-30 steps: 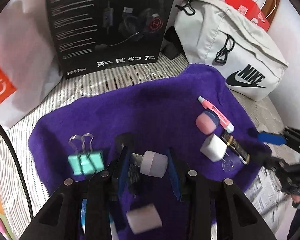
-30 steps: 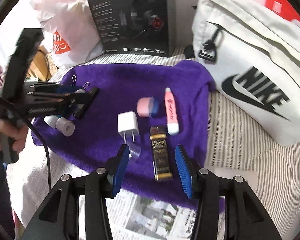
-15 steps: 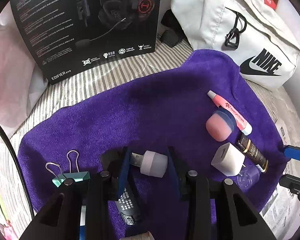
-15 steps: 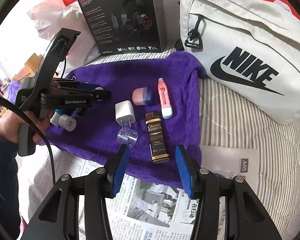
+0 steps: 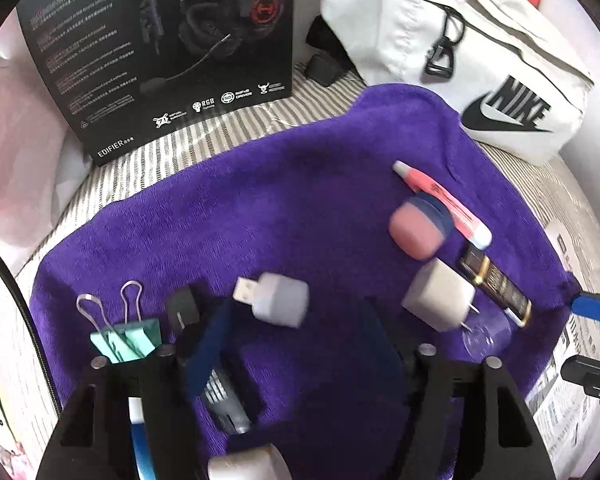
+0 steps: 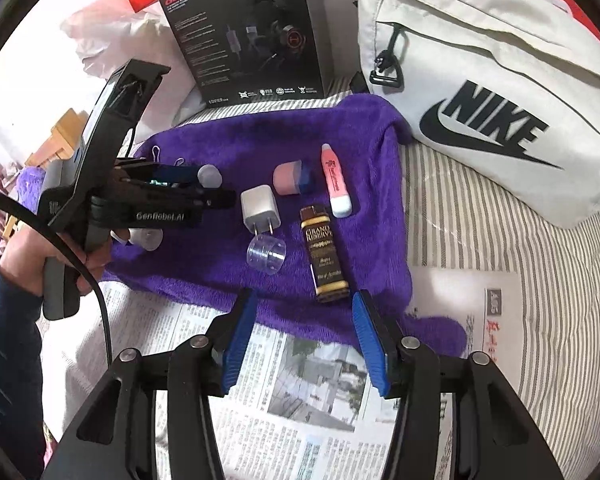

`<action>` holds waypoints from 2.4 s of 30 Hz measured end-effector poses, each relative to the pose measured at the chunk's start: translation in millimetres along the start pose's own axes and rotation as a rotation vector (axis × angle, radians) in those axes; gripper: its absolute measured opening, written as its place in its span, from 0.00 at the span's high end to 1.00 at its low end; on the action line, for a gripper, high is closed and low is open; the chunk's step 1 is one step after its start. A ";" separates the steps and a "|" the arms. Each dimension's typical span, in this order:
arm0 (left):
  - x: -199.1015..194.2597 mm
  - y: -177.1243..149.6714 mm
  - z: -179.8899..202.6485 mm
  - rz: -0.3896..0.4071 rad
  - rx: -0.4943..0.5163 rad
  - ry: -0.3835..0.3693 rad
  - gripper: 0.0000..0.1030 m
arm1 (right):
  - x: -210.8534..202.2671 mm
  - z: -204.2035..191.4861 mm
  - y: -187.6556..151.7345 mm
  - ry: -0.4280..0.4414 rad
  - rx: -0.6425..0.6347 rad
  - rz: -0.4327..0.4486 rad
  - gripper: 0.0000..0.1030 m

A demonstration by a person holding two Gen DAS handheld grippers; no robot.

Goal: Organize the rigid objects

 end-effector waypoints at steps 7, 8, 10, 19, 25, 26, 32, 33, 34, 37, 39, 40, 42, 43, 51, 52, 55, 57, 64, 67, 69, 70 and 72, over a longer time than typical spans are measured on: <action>-44.6 -11.3 19.7 0.037 -0.008 0.062 0.21 | -27.4 4.6 -12.8 0.011 0.059 0.030 0.39; -53.8 -14.3 20.7 0.048 -0.018 0.069 0.19 | -31.6 4.7 -14.2 0.005 0.063 0.041 0.36; -73.1 -22.9 21.3 0.072 -0.044 0.086 0.14 | -41.5 3.3 -18.1 -0.026 0.065 0.068 0.25; -131.8 -80.4 26.4 0.072 -0.177 0.137 0.03 | -73.1 -12.7 -36.5 -0.055 0.075 0.136 0.15; -161.3 -116.4 35.8 0.079 -0.241 0.176 0.03 | -85.3 -29.8 -55.8 -0.098 0.050 0.122 0.00; -166.6 -119.9 38.0 0.088 -0.246 0.176 0.03 | -88.5 -31.8 -59.7 -0.108 0.046 0.121 0.00; -202.1 -138.5 57.6 0.134 -0.260 0.180 0.03 | -112.4 -41.7 -78.1 -0.123 0.024 0.153 0.00; -205.5 -139.9 60.7 0.138 -0.257 0.181 0.03 | -115.2 -43.0 -80.2 -0.126 0.020 0.155 0.00; -208.3 -141.3 63.6 0.141 -0.257 0.182 0.03 | -119.2 -44.1 -83.2 -0.130 0.018 0.158 0.00; -216.0 -149.7 73.2 0.152 -0.265 0.179 0.03 | -127.3 -44.1 -88.6 -0.137 0.022 0.161 0.00; -218.3 -154.2 77.0 0.154 -0.267 0.175 0.03 | -130.9 -43.9 -91.4 -0.144 0.022 0.164 0.00; -219.1 -156.1 78.2 0.152 -0.267 0.177 0.03 | -132.5 -43.3 -92.7 -0.146 0.023 0.164 0.00; -221.6 -159.0 79.8 0.151 -0.271 0.182 0.03 | -135.4 -42.1 -94.9 -0.147 0.030 0.165 0.00; -223.1 -160.3 80.0 0.153 -0.272 0.182 0.03 | -137.2 -41.3 -96.2 -0.148 0.035 0.166 0.00; -231.9 -167.2 81.7 0.153 -0.280 0.185 0.03 | -142.1 -43.5 -103.0 -0.154 0.028 0.164 0.00; -232.0 -167.6 81.7 0.151 -0.280 0.187 0.03 | -142.2 -43.4 -103.9 -0.153 0.030 0.161 0.00; -233.1 -170.3 80.8 0.145 -0.285 0.193 0.03 | -143.4 -43.1 -106.0 -0.143 0.034 0.157 0.00; -233.9 -171.8 79.5 0.145 -0.293 0.190 0.03 | -144.6 -43.1 -107.2 -0.154 0.032 0.160 0.00; -233.6 -174.7 77.5 0.143 -0.305 0.176 0.03 | -148.5 -38.9 -109.0 -0.158 0.045 0.167 0.00; -234.2 -174.9 79.0 0.139 -0.300 0.185 0.03 | -148.6 -37.6 -109.5 -0.160 0.048 0.166 0.00; -234.7 -174.0 80.0 0.139 -0.298 0.182 0.03 | -148.0 -37.2 -109.3 -0.159 0.049 0.162 0.00; -234.8 -173.2 80.5 0.138 -0.296 0.182 0.03 | -148.0 -36.7 -109.2 -0.160 0.049 0.163 0.00; -235.1 -172.2 80.9 0.138 -0.292 0.185 0.03 | -148.3 -35.8 -109.0 -0.159 0.052 0.164 0.00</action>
Point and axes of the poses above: each gripper's, at about its wrist camera, not at the fingertips, and x roughly the way its jaws point, z to its right, y to its top, the point moved 1 cm from there along x, roughly the way its jaws point, and after that the axes turned 12 degrees about x, right-handed, at the moved point
